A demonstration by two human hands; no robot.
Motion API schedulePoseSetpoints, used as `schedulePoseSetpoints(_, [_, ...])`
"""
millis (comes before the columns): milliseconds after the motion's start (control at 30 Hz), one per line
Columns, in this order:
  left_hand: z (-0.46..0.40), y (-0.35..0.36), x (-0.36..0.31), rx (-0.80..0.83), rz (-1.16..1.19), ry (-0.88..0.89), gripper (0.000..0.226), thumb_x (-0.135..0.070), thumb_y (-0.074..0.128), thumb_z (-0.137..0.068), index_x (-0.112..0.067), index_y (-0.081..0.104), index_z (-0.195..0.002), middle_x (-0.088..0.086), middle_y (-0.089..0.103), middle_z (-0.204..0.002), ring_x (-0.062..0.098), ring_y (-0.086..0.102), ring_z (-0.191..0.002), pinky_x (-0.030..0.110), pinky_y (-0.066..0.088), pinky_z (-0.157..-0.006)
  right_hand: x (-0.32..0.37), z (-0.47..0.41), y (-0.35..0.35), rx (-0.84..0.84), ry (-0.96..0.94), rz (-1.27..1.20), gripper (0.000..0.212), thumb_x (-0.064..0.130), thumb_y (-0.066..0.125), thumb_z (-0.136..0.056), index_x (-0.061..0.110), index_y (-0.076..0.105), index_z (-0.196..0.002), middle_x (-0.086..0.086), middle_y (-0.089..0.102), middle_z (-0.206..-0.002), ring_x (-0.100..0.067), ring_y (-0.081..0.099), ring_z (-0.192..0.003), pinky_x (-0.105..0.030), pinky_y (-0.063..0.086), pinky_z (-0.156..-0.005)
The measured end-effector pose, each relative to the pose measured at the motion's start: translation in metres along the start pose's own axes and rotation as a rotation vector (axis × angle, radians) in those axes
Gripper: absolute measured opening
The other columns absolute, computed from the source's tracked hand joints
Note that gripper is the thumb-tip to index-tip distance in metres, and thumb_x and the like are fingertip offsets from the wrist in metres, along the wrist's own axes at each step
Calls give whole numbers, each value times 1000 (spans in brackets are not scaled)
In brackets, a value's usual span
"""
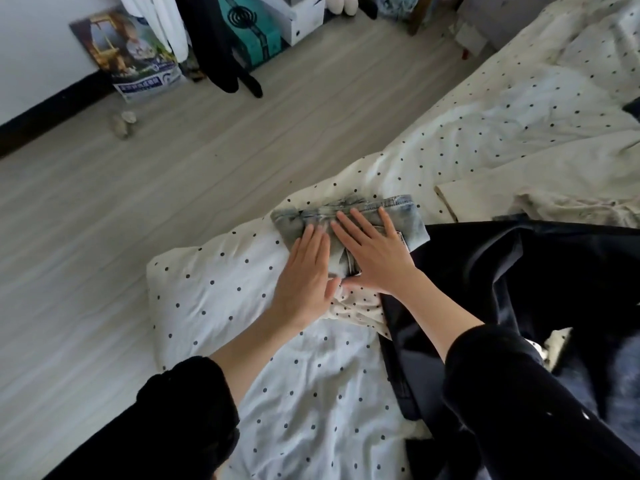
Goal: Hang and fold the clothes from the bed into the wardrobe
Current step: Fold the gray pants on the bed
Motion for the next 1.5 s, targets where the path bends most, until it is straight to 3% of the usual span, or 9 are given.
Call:
schedulePoseSetpoints(167, [-2,15,22,99,-153,-46,91,-52,57,-82,8,26,-143,24,24,-151,36,22,-141,41,20,-112,-12,16,-4,-142,-6,9,94,52,73,-68,11,36,-144,-8,33,-151,-24,29,-141,-49,13,-113])
schedulePoseSetpoints(333, [-23,16,17,89,-319,-135,95,-49,64,-83,5,17,-146,22,18,-154,32,14,-144,41,12,-117,-38,21,-4,-151,140,0,84,28,77,-66,24,41,-142,-13,36,-149,-30,36,-137,-55,23,-112])
schedulePoseSetpoints(533, [-39,9,9,106,-506,-105,83,-35,90,-53,3,59,-120,24,62,-119,36,58,-115,44,45,-100,-35,19,-8,-284,204,-79,60,13,74,-70,20,58,-128,-16,50,-138,-31,56,-120,-48,47,-96])
schedulePoseSetpoints(700, [-5,-14,6,27,-423,70,71,-18,89,-53,2,63,-115,23,63,-117,37,58,-114,46,48,-96,-5,60,-28,-331,235,-151,52,13,66,-77,13,58,-128,-21,47,-139,-33,49,-127,-53,42,-100])
schedulePoseSetpoints(933, [55,1,5,228,-419,191,85,-56,73,-69,-6,49,-133,26,44,-140,38,43,-130,48,40,-103,44,110,-9,-14,180,-208,81,56,71,-69,11,53,-133,-17,33,-150,-27,24,-140,-54,33,-108])
schedulePoseSetpoints(1100, [16,-6,16,217,-479,169,120,-67,81,-40,-13,43,-140,26,39,-143,41,42,-129,54,34,-103,23,75,-12,-31,136,-172,87,66,63,-72,13,45,-138,-16,30,-152,-32,31,-139,-59,29,-108])
schedulePoseSetpoints(1267, [3,17,32,451,-477,127,142,-79,65,-52,-16,-23,-142,24,-8,-155,34,-8,-145,57,-6,-112,15,48,6,202,110,-235,113,81,51,-67,22,7,-152,-12,0,-159,-34,10,-145,-59,11,-114])
schedulePoseSetpoints(1367, [-2,26,34,550,-432,71,141,-81,62,-55,-18,-27,-144,19,-14,-156,29,-11,-145,51,6,-113,21,40,12,315,153,-277,111,79,53,-68,23,2,-150,-9,-13,-158,-35,-1,-145,-59,2,-114])
schedulePoseSetpoints(1500, [-17,23,34,549,-414,52,139,-81,64,-52,-19,-15,-148,15,18,-148,29,18,-136,48,23,-104,21,26,4,333,164,-265,103,73,61,-67,17,20,-143,-9,-7,-158,-35,1,-145,-62,7,-111])
Point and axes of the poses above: each hand's wrist, its own z-axis away from the middle knuckle, its own y-axis out of the palm, x = y × z, the point moved 5 cm from there along -z, towards the middle knuckle
